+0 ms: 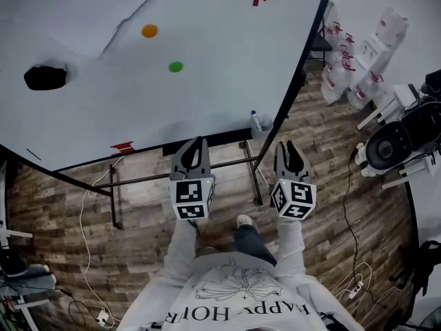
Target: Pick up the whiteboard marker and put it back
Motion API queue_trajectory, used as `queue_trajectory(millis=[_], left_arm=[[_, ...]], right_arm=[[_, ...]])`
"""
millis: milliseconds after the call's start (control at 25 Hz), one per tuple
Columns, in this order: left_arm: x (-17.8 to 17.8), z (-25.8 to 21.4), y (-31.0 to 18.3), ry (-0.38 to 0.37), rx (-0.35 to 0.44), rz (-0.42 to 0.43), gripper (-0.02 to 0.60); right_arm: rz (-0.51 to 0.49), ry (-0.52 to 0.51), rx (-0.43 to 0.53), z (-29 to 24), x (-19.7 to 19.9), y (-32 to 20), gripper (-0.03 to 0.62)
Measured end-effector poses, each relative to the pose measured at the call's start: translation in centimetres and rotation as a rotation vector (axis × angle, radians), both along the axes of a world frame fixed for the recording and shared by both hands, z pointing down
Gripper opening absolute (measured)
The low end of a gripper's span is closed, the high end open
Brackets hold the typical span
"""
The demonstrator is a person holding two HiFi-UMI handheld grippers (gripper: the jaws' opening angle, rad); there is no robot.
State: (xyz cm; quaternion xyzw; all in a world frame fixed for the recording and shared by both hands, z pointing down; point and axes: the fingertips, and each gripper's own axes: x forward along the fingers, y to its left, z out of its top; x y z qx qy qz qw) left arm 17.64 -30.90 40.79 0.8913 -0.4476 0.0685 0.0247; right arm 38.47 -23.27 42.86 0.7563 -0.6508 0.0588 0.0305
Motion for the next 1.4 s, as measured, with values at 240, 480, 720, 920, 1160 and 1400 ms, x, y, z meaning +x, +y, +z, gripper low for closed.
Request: queue_trajectory(millis=[240,480,720,920,1160,1400], left_arm=[[1.3,1.0,-2.1,-0.011,-0.020,-0.124,0.011],[2.4,2.1,-3.5,-0.025,-0.047,-0.232,0.011],[2.4,3.1,-4.7,-0.041,-0.072,-0.306,0.011],[2.2,4.5,-5.2,-0.055,-0.103,-0.338,0.011],[1.7,5.7,-5.9,-0.063,-0.128,-0.358,0.011],[0.7,6.7,-6.6,-0.069,-0.148,-0.374,0.011]], right_arm=[[-0.153,0.008,-0.030,1.0,1.3,-5.2,0.095],[-0.277,0.004,-0.063,2.4,2.0,-9.6,0.103],[-0.365,0.005,-0.111,4.4,1.3,-12.7,0.106],[-0.398,0.014,-0.152,6.4,1.0,-14.3,0.112],[-0.409,0.020,-0.199,8.5,0.7,-15.7,0.120],[-0.409,0.047,-0.243,10.3,0.2,-16.8,0.123]])
